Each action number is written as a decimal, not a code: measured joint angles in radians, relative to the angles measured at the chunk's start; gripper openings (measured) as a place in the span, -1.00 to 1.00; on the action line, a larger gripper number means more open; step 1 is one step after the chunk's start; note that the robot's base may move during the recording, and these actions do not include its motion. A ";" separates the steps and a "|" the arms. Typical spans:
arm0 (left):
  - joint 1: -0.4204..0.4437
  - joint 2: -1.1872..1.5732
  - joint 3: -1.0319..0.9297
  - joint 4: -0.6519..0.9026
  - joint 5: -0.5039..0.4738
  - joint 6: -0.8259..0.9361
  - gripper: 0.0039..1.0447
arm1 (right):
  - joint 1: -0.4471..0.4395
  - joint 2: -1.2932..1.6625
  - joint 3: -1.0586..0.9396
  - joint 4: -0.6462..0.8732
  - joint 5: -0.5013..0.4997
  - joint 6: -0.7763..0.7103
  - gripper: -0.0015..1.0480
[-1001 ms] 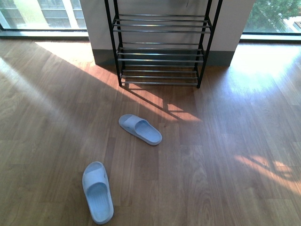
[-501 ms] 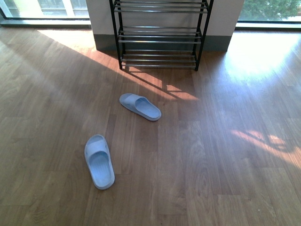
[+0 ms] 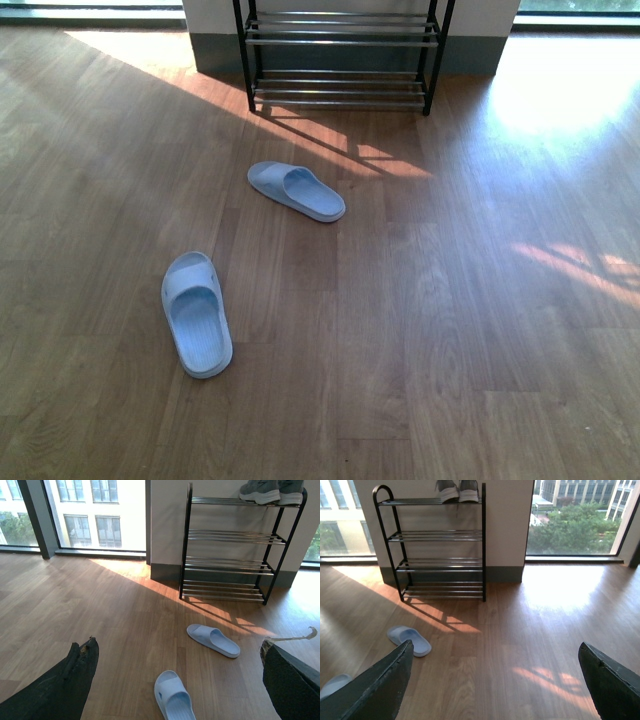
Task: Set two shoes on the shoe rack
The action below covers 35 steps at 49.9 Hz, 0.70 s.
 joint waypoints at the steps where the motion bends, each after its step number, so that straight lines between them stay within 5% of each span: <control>1: 0.000 0.000 0.000 0.000 0.000 0.000 0.83 | 0.000 0.000 0.000 0.000 0.000 0.000 0.82; 35: 0.000 0.000 0.000 0.000 0.001 0.000 0.83 | 0.000 0.000 0.000 0.000 0.002 0.000 0.82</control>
